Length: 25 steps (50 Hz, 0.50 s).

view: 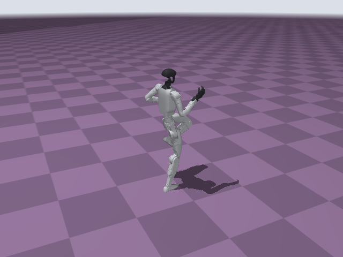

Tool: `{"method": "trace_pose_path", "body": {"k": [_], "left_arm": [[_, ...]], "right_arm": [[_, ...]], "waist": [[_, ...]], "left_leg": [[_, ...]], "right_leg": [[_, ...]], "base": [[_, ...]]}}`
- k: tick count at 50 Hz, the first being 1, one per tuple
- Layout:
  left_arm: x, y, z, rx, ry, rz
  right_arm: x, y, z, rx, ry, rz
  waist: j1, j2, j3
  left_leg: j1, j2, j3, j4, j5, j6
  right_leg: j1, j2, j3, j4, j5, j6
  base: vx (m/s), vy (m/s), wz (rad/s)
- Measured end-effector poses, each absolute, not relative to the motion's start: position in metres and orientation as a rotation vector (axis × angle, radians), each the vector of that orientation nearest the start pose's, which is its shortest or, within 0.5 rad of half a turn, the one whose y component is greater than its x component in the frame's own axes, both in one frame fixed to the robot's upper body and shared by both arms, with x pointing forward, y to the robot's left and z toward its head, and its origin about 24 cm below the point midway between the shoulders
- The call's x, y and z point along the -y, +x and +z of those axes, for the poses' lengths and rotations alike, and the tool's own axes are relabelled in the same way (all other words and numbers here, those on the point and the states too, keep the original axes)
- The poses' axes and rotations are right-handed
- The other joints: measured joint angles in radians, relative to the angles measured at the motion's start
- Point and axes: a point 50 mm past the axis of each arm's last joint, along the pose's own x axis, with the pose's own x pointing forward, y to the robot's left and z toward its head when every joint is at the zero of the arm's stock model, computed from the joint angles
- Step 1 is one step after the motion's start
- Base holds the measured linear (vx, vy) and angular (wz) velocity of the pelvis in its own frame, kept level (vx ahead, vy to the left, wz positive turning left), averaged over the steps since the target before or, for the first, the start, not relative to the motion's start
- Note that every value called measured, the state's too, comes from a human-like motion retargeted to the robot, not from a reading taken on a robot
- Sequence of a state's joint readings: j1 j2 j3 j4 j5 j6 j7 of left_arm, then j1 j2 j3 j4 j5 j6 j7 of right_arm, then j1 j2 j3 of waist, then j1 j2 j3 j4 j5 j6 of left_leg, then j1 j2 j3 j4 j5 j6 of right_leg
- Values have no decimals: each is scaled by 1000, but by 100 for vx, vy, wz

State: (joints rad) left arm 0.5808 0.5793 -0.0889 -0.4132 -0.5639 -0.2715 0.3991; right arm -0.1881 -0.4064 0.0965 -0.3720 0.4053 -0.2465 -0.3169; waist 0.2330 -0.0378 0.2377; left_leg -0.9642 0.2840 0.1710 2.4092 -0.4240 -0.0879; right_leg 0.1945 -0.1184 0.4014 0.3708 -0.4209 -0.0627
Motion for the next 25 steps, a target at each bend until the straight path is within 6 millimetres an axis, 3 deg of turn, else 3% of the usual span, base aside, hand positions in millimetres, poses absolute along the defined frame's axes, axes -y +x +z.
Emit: {"method": "trace_pose_path", "body": {"k": [2, 4, 5, 7, 8, 10, 12, 13, 15, 17, 19, 20, 22, 23, 25], "left_arm": [[-239, 114, 59, -125, 38, 219], [-236, 100, 65, -186, 105, 115], [-236, 93, 68, -215, 113, 74], [-239, 77, 70, -276, 78, 75], [-239, 72, 68, -293, 57, 94], [-231, 72, 61, -286, 38, 109], [-216, 93, 49, -217, 29, 91], [-212, 114, 49, -155, -13, 119], [-192, 155, 54, -3, -94, 125], [-162, 207, 86, 235, -171, 121], [-129, 248, 151, 546, -184, 61], [-113, 257, 190, 716, -180, 13], [-99, 250, 248, 992, -177, -45], [-100, 241, 264, 1084, -194, -37], [-107, 222, 276, 1178, -271, -3]], "right_arm": [[159, 219, 228, 900, 210, 76], [156, 183, 239, 995, 224, 142], [155, 168, 242, 1017, 232, 187], [150, 156, 235, 958, 272, 274], [148, 155, 227, 900, 284, 292], [147, 158, 202, 753, 249, 276], [152, 169, 166, 575, 149, 217], [154, 175, 146, 483, 90, 172], [168, 181, 104, 321, -60, 33], [191, 177, 62, 160, -199, -150], [219, 155, 31, 0, -200, -298], [231, 138, 22, -65, -188, -339], [245, 110, 29, -118, -241, -254], [247, 101, 38, -133, -294, -168], [248, 91, 51, -169, -372, -24]], "waist": [[-19, -7, -65], [6, -39, -157], [30, -53, -195], [48, -30, -210], [34, 6, -193], [-42, 99, -137], [-109, 116, -164], [-125, 96, -192], [-190, 109, -182], [-291, 108, -128], [-367, 90, -99], [-387, 82, -105], [-362, 92, -188], [-351, 107, -234], [-383, 157, -308]], "left_leg": [[13, -35, -15, -102, 41, 99], [100, -96, 7, -306, 113, 154], [180, -116, 25, -437, 149, 156], [455, -126, 38, -787, 236, 86], [619, -132, 22, -993, 302, 30], [935, -134, -63, -1440, 497, -90], [1046, -151, -136, -1798, 685, -139], [1031, -166, -160, -1887, 670, -98], [1074, -141, -176, -1997, 409, -63], [1065, -129, -185, -1984, 114, 24], [959, -154, -243, -1862, 2, 124], [890, -173, -271, -1787, -5, 158], [876, -171, -224, -1865, 103, 130], [928, -161, -181, -1989, 198, 106], [1030, -139, -146, -2227, 463, 22]], "right_leg": [[62, -12, -83, -128, 168, 45], [103, -39, -144, -268, 398, 116], [107, -48, -152, -310, 511, 150], [104, -24, -185, -257, 573, 132], [102, 8, -229, -173, 536, 87], [15, 103, -343, 206, 356, -23], [-349, 132, -422, 827, 143, -67], [-586, 117, -448, 1130, 107, -6], [-891, 101, -510, 1553, 25, 47], [-1107, 63, -528, 1828, -43, 121], [-1237, 14, -517, 1952, -126, 114], [-1282, -16, -509, 1971, -153, 84], [-1310, -26, -504, 1885, -103, 14], [-1279, -1, -505, 1801, -64, -10], [-1125, 41, -530, 1567, 22, -16]], "base": [[26, 5, 154], [32, 10, 125], [27, 10, -10], [19, 9, -90], [11, 10, -70], [1, 10, 14], [-10, 9, 50], [-10, 7, 37], [-12, 10, 85], [-22, 12, 185], [-27, 5, 184], [-16, 0, 69], [4, -3, -73], [18, -5, -123], [21, -9, -43]]}}
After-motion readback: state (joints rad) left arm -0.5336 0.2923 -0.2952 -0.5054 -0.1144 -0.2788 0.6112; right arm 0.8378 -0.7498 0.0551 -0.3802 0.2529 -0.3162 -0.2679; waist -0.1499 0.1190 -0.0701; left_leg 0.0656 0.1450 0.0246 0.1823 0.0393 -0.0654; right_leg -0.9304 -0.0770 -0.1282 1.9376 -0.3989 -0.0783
